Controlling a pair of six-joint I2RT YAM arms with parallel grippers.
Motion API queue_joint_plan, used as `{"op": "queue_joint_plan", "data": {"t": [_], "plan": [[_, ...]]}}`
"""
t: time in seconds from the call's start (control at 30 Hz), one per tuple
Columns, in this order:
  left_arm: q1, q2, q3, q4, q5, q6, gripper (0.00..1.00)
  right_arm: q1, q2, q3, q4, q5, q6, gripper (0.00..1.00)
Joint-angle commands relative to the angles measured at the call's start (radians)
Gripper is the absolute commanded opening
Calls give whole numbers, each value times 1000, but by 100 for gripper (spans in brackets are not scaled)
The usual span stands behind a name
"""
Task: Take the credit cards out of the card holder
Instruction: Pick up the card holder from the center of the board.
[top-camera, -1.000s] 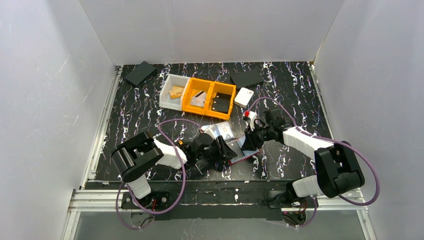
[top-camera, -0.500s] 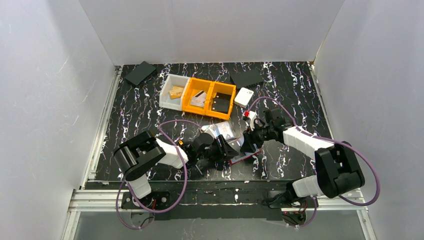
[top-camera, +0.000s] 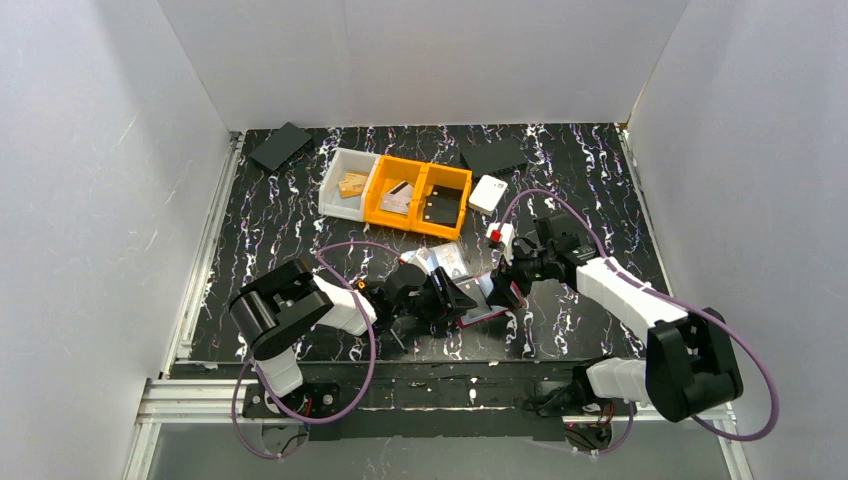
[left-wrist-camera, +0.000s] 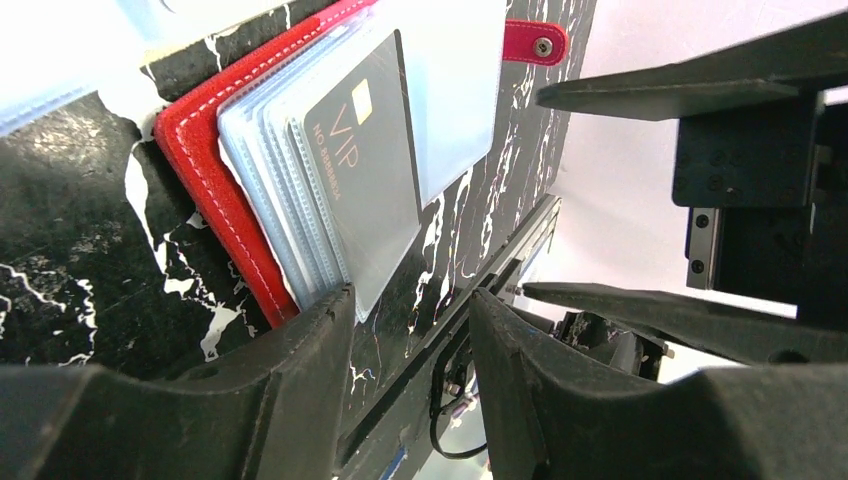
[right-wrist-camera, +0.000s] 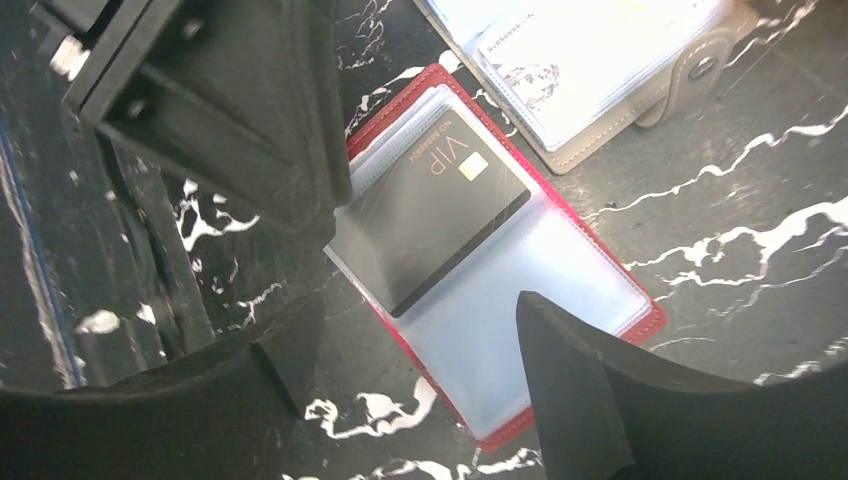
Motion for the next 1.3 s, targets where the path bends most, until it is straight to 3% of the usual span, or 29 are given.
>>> {"op": "queue_joint_plan", "data": {"t": [0.0, 0.3, 0.5, 0.7, 0.9, 1.27], "plan": [[15, 14, 24, -1, 1, 9, 45, -3, -102, 14, -92, -10, -258, 82], [25, 44, 53, 38, 40, 14, 45, -7, -187, -75, -67, -38, -399, 98], [29, 63, 54, 91, 55, 1, 46, -11, -173, -77, -78, -17, -434, 98], [35, 88, 57, 152, 74, -15, 46, -18, -194, -109, -116, -41, -599, 98], [45, 98, 51, 173, 80, -17, 46, -10, -218, -150, -24, 3, -630, 98], [60, -131, -102, 120, -42, 105, 47, 102, -150, -149, 0, -44, -719, 98]]}}
